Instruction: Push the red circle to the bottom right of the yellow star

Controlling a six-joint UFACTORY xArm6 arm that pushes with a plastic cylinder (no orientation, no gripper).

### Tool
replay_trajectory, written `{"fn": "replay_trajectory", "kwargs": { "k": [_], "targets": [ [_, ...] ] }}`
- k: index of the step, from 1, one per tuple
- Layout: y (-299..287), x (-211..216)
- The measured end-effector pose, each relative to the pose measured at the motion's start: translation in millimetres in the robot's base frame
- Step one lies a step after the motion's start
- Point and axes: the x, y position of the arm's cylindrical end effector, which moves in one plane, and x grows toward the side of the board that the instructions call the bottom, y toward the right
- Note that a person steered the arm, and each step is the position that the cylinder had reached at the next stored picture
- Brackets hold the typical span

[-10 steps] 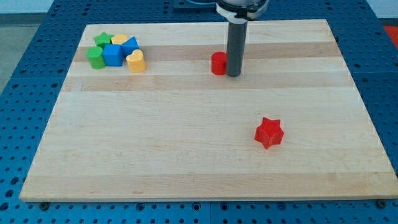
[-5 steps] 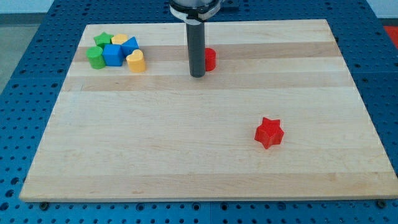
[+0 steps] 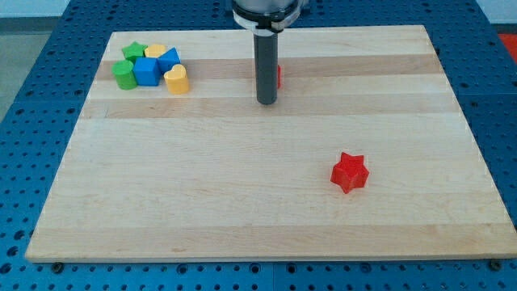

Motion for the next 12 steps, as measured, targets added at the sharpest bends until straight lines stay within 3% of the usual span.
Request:
{"fn": "replay_trajectory", "kwargs": {
  "k": [2,3,4,5,7,12],
  "targets": [
    [8.9,0.0],
    [52.8,0.0],
    [53.0,0.0],
    [37.2,-45.7],
    [36.9,-47.5],
    [-75.1,-47.4]
  ]
}}
